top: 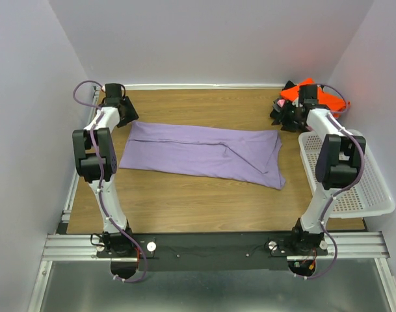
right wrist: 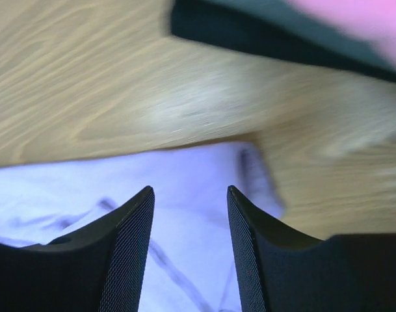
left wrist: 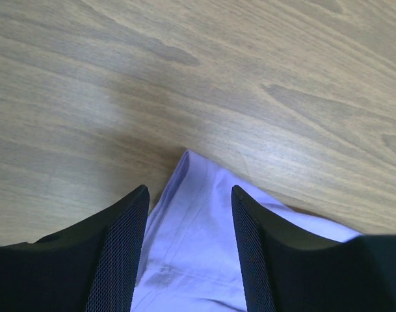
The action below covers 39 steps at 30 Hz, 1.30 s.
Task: Fold and stack the t-shirts
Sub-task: Fold the tshirt
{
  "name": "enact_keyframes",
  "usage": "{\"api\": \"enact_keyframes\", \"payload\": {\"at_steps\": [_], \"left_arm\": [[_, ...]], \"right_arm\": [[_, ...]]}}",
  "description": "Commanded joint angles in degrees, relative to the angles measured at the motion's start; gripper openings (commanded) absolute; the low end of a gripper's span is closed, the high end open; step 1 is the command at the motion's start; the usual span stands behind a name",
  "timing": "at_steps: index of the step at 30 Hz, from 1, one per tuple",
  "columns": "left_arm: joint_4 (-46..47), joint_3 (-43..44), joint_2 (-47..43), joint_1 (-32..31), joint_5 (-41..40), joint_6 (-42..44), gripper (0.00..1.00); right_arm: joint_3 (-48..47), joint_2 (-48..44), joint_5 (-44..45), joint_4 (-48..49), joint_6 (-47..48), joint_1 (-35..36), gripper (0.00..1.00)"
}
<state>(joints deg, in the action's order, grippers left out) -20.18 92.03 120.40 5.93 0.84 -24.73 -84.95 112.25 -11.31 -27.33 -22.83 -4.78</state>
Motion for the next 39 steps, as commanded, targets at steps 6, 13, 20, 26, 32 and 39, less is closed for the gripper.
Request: {"api": "enact_keyframes", "payload": {"at_steps": [6, 13, 20, 26, 32, 39], "left_arm": [[-2.8, -3.2, -7.7, -0.8, -5.8, 1.7, 0.67], [-2.0, -7.4, -11.1, -0.8, -5.3, 2.8, 0.67], [-1.6, -10.1, -12.8, -0.8, -4.8, 3.9, 0.67], [-1.5, -10.6, -12.9, -0.9, -4.5, 4.5, 0.67], [-1.5, -10.0, -12.5, -0.9, -4.3, 4.8, 0.67], [-1.2, -10.8, -12.3, -0.9, -3.9, 5.0, 0.67]], "right_arm": [[-1.9, -1.0, -1.2, -1.6, -0.9, 14.3, 0.57], [-7.6, 7.7, -2.1, -1.6, -0.6, 18.5, 0.56], [-7.3, 10.1, 0.6, -1.7, -0.3, 18.8, 0.56], [-6.5, 10.6, 0.9, -1.7, -0.5, 19.5, 0.52], [-4.5, 8.6, 1.4, -1.8, -1.1, 20.4, 0.49], [-3.4, 8.5, 2.1, -1.8, -0.9, 20.6, 0.28]]}}
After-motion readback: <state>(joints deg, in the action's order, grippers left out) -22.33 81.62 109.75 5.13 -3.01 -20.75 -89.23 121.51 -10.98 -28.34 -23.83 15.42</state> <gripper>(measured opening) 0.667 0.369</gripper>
